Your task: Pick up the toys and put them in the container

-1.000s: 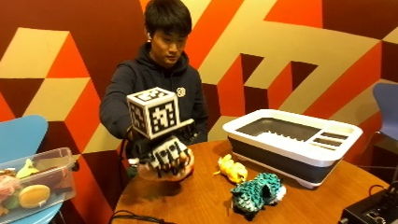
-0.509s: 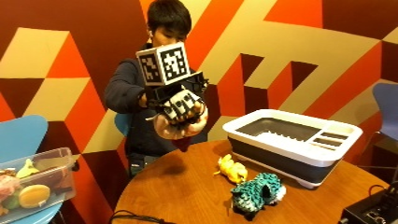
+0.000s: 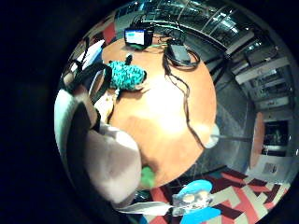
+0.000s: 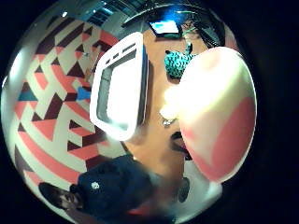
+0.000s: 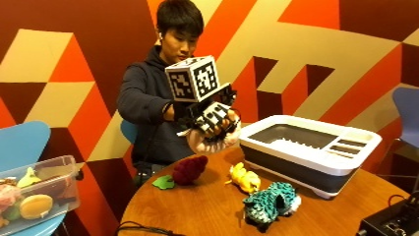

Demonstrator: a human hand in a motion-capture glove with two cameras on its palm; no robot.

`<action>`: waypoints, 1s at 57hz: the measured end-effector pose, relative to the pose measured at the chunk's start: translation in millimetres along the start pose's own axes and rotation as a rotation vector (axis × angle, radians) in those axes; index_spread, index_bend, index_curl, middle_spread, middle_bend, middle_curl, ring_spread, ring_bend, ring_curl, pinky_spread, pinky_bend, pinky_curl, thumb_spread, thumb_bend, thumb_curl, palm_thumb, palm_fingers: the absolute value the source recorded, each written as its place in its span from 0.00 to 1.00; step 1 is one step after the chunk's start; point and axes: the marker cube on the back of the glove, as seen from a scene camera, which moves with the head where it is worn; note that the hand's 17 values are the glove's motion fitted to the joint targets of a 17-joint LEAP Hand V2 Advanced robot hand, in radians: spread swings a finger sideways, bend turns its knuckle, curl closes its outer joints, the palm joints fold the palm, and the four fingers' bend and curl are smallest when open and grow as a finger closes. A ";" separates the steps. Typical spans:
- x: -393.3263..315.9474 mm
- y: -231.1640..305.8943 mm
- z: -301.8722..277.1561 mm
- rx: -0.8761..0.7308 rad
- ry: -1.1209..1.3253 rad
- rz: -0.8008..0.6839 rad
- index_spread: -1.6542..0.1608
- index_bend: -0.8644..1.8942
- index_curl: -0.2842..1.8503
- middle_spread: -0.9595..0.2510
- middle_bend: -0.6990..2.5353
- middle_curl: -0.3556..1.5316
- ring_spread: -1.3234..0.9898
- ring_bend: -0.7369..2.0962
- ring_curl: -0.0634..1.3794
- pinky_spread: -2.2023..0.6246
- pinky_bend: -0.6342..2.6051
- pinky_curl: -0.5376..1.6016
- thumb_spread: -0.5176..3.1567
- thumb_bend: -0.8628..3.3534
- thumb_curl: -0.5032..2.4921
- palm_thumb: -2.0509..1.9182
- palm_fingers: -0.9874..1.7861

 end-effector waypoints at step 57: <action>-196.3 -79.4 28.6 -0.166 -0.108 -0.252 0.73 0.34 0.45 0.77 0.29 0.47 0.54 0.41 0.24 0.78 0.48 0.45 0.46 0.19 0.39 0.58 0.20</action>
